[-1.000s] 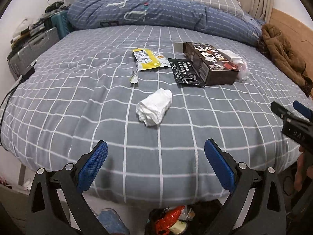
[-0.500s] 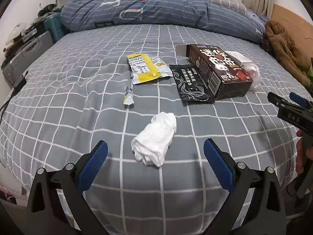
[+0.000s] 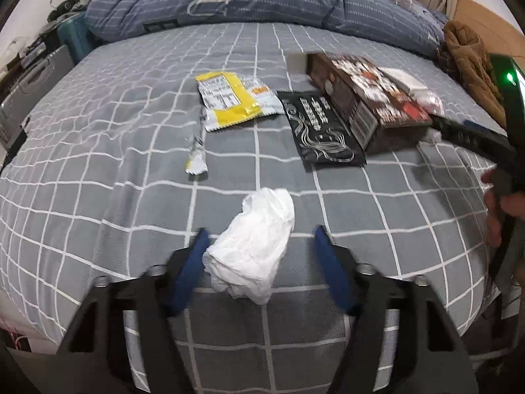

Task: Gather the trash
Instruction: 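Grasp the white tissue with left tool while right tool grasps the clear plastic bag, then lift the tissue and plastic bag and carry both over the black bin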

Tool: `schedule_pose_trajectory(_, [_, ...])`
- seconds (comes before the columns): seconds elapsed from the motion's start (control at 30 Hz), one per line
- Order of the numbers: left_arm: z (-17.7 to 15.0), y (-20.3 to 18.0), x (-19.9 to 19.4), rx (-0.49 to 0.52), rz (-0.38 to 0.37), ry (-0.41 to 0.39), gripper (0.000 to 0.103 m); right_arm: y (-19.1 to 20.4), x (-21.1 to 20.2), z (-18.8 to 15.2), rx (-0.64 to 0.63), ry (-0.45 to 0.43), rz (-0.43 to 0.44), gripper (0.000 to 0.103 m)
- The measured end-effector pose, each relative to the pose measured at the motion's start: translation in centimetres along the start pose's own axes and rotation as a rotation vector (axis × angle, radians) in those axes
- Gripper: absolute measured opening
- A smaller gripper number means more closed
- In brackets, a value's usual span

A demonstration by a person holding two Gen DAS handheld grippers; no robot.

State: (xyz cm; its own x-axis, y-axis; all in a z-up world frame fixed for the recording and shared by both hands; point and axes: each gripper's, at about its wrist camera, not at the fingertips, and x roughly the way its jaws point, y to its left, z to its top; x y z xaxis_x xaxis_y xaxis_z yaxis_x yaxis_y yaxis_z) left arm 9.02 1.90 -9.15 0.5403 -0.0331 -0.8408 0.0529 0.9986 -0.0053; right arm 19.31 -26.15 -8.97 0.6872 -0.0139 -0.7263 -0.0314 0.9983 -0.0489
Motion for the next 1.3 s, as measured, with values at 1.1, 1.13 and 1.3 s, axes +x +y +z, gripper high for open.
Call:
schedule_pose_trajectory(1.1, [0.7,-0.8,-1.5,-0.018,-0.033,-0.037,0.014,-0.4,-2.4,0.6,0.021,-0.018,0.073,0.049])
schedule_pose_trajectory(1.13, [0.8,-1.0,-1.8,-0.015,-0.037,-0.043,0.014,-0.4,-2.8,0.3,0.016,-0.017,0.073,0.049])
schedule_pose_trajectory(1.3, [1.2,-1.4,-2.7,-0.024,-0.060,-0.058,0.014,-0.6,-4.5,-0.9,0.009,-0.019,0.071,0.049])
